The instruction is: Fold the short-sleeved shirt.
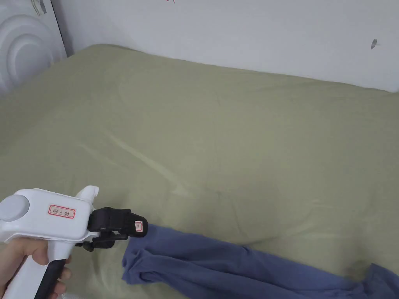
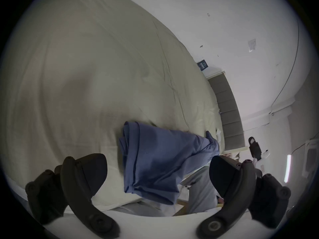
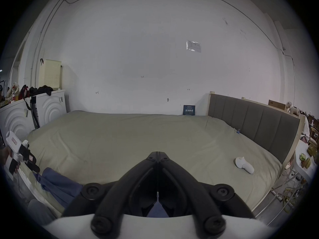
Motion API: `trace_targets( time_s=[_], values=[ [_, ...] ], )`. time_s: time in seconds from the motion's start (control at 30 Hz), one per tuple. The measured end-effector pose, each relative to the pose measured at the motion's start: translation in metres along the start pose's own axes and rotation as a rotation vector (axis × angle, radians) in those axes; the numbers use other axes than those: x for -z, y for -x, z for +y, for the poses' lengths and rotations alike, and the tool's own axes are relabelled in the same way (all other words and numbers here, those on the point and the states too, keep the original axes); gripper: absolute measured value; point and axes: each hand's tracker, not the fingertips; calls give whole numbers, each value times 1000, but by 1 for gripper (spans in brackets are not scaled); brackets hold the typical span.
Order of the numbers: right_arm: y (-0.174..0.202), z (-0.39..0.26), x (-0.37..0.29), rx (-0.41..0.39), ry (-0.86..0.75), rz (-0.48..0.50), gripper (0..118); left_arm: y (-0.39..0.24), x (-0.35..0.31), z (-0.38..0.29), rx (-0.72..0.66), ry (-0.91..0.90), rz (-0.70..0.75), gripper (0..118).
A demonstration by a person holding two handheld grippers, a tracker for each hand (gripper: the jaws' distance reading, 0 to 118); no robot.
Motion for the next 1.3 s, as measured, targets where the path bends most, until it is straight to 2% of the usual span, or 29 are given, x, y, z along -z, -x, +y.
trace_targets(
  time_s=[0.2, 0.33, 0.4, 0.43, 0.47, 0.5, 0.53, 0.57, 0.6, 0.67, 0.87, 0.9, 1.13, 1.3],
  values=[
    [3, -2, 2, -5, 19, 9, 2, 23, 30, -1, -113, 73, -93, 117],
    [0, 0, 3, 16, 27, 3, 2, 29, 39, 1, -146, 73, -224, 117],
    [-2, 0, 4, 26, 32, 3, 2, 21, 42, -5, -143, 83, -231, 115],
    [-2, 0, 3, 26, 33, 2, 2, 18, 44, -6, -140, 82, -227, 109],
    [-3, 0, 2, 25, 33, 2, 2, 17, 45, -6, -138, 85, -227, 89],
    [-4, 1, 1, 26, 33, 0, 2, 15, 50, -3, -133, 86, -208, 64],
    [-5, 1, -2, 29, 30, 0, 2, 14, 53, -4, -118, 92, -128, 36],
    [-6, 2, -3, 31, 27, 2, 2, 13, 55, -6, -96, 95, -72, 18],
    [-7, 3, -4, 33, 26, 1, 2, 15, 56, -7, -87, 98, -42, 17],
    [-11, 4, -7, 38, 22, 0, 2, 17, 54, -3, -126, 81, -99, 10],
    [-19, 8, -15, 56, 2, 5, 2, -15, 15, -7, -121, 3, -86, 9],
    [-20, 8, -15, 57, -2, 4, 2, 1, 8, 6, -120, -19, -63, 9],
    [-24, 9, -17, 76, -13, 31, 2, -21, -46, 11, -85, -89, 110, 9],
    [-26, 5, -21, 74, -8, 49, 2, -79, -38, 5, -8, -75, 234, 9]
  ],
)
